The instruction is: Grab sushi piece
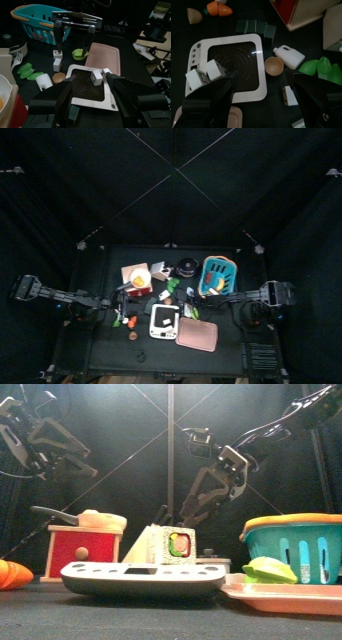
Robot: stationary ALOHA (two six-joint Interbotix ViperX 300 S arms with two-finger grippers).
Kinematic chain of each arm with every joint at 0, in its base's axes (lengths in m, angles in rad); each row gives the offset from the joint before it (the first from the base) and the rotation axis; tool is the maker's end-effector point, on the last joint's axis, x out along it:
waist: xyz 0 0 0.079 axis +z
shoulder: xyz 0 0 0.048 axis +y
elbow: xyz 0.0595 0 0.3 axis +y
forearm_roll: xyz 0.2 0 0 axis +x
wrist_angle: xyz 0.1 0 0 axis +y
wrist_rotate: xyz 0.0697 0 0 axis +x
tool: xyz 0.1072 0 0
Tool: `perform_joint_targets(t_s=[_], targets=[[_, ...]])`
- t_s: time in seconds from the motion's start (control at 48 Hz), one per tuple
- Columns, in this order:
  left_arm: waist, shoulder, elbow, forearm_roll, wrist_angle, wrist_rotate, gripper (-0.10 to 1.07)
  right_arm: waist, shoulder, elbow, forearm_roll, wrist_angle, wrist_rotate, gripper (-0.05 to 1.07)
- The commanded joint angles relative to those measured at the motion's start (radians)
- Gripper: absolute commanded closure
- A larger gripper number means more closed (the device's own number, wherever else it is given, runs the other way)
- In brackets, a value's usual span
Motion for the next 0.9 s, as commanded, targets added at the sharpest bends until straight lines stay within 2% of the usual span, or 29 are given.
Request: perform_joint_targets(t_s=[0.0, 0.125, 0.333, 0.438, 0.542, 0.75, 0.875], targets=[[-0.008, 0.014, -0.034, -0.006, -0.003, 0.000, 0.10, 0.017, -0.048, -0.012, -0.041, -0.018, 0.000, 0.00], [-0.029, 0.075, -0.081, 0.003, 0.006, 0.005, 0.10, 0.021, -0.054, 0.003, -0.083, -0.011, 0.015, 0.00], [-0.051, 0.235, -0.201, 0.000, 0.052, 0.002, 0.09, 0.011, -0.046, 0.021, -0.055, -0.051, 0.012, 0.00], [-0.061, 0.327, -0.273, -0.071, 0.083, 0.002, 0.10, 0.011, -0.044, 0.034, -0.055, -0.049, 0.014, 0.00], [-0.077, 0.382, -0.328, -0.141, 0.127, 0.009, 0.10, 0.011, -0.061, 0.051, -0.046, -0.049, 0.017, 0.00], [-0.094, 0.448, -0.367, -0.258, 0.199, 0.017, 0.10, 0.014, -0.104, 0.089, -0.015, -0.049, 0.017, 0.00], [-0.084, 0.477, -0.400, -0.265, 0.293, 0.018, 0.10, 0.012, -0.123, 0.104, 0.006, -0.048, 0.017, 0.00]])
